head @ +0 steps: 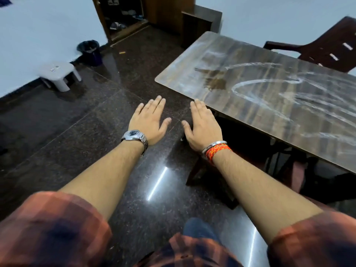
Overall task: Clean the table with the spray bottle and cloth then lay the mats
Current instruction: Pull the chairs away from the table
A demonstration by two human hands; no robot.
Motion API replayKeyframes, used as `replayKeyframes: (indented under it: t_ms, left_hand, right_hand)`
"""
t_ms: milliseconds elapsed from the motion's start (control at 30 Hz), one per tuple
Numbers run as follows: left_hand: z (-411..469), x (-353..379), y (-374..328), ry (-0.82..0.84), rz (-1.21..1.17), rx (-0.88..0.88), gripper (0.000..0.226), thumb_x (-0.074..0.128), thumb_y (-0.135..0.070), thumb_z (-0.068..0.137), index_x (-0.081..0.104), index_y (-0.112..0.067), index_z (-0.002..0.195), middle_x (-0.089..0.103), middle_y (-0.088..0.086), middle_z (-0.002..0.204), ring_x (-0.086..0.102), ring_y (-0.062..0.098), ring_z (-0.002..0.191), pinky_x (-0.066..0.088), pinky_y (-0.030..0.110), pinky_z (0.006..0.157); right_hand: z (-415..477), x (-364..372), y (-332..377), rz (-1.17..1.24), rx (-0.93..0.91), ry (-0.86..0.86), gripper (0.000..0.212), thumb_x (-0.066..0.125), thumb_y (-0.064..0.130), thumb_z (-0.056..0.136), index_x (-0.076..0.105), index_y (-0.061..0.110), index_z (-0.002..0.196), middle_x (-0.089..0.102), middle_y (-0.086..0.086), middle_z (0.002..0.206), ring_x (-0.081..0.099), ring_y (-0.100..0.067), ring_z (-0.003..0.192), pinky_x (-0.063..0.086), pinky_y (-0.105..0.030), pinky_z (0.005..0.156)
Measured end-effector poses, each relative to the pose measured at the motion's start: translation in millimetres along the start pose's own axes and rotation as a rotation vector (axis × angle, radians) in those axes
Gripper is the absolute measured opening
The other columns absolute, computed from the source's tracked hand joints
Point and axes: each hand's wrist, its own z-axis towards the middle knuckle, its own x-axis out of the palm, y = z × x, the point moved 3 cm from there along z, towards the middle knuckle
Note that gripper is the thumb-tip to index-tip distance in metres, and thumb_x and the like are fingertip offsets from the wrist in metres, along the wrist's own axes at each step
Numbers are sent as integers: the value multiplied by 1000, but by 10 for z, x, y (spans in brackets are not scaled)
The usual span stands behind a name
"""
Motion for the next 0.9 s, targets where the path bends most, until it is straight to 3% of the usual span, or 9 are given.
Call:
replayKeyframes:
  t_ms: [267,700,767,800,867,900]
  left_hand:
    - [1408,-147,895,-32,51,-163,73,29,-53,103,3,-18,162,1,-2,171,5,19,156,2,46,125]
    - [3960,196,2499,151,34,-141,73,29,-50,104,-2,-18,162,-3,-2,170,2,18,157,-1,43,125]
    - [4467,308,2724,141,46,-102,71,37,-43,103,8,-16,162,12,2,170,17,22,154,10,43,125]
    - [4748,370,2847,143,62,-89,68,43,-39,100,20,-13,159,29,6,164,32,25,148,22,43,121]
    - [5282,475,3054,167,86,-72,47,51,-33,95,49,-14,138,60,9,136,57,30,124,39,44,104]
    - [5560,522,3160,194,83,-63,34,53,-31,94,56,-16,124,65,7,123,61,30,114,42,43,97]
  right_hand:
    - [1740,432,151,-31,32,-4,71,38,44,95,16,5,150,14,-13,158,11,-26,146,10,-40,118]
    - [4606,1619,-123,-21,146,79,72,41,43,95,17,5,150,15,-14,158,14,-28,146,14,-43,118]
    - [5060,1809,-181,-31,158,87,72,44,41,94,19,4,150,17,-15,157,16,-29,145,16,-44,117]
    - [5302,1908,-226,-41,172,87,70,46,39,93,23,3,149,22,-16,156,20,-30,144,19,-43,117]
    - [5729,2090,-341,-62,204,76,61,53,32,90,38,3,140,42,-18,143,40,-32,132,33,-41,109]
    - [5960,2174,-408,-74,237,70,51,56,29,88,48,4,131,52,-17,132,49,-33,121,41,-41,99]
